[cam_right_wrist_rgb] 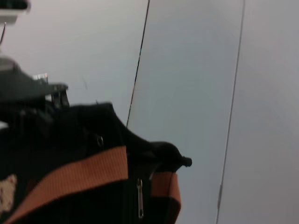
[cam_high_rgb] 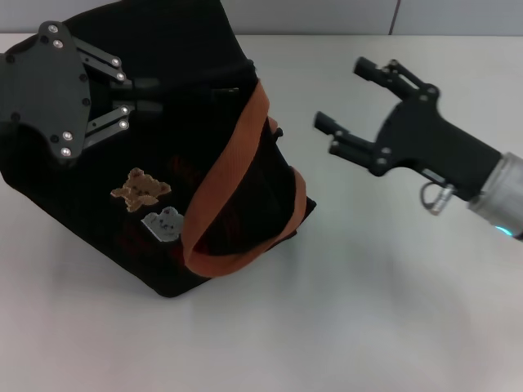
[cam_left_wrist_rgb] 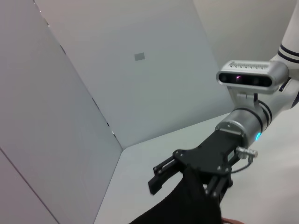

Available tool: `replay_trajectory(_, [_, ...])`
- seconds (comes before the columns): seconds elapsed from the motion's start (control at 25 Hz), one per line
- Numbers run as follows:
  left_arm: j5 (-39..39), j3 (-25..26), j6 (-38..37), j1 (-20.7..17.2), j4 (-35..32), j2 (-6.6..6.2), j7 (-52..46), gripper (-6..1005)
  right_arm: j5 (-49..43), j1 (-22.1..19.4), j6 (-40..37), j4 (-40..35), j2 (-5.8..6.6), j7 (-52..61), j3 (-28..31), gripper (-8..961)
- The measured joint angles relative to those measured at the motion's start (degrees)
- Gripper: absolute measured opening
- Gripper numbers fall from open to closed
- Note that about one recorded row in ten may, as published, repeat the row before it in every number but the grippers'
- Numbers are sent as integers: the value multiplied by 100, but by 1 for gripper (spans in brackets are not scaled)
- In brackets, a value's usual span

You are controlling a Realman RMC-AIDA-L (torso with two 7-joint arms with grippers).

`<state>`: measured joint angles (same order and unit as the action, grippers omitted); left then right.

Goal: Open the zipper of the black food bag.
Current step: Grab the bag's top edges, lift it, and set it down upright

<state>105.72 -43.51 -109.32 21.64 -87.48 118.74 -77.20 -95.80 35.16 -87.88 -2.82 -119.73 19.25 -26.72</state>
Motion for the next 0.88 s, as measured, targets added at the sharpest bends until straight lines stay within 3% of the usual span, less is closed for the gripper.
replay_trajectory(0.44, [-212,-93,12,-74,23,9,-26,110,9,529,508,993,-18,-1781,133,816])
replay_trajectory(0.88, [-221,-209,48,-81,49,8,-68,109,-79,753,623,1291,-15,-2086,158,782])
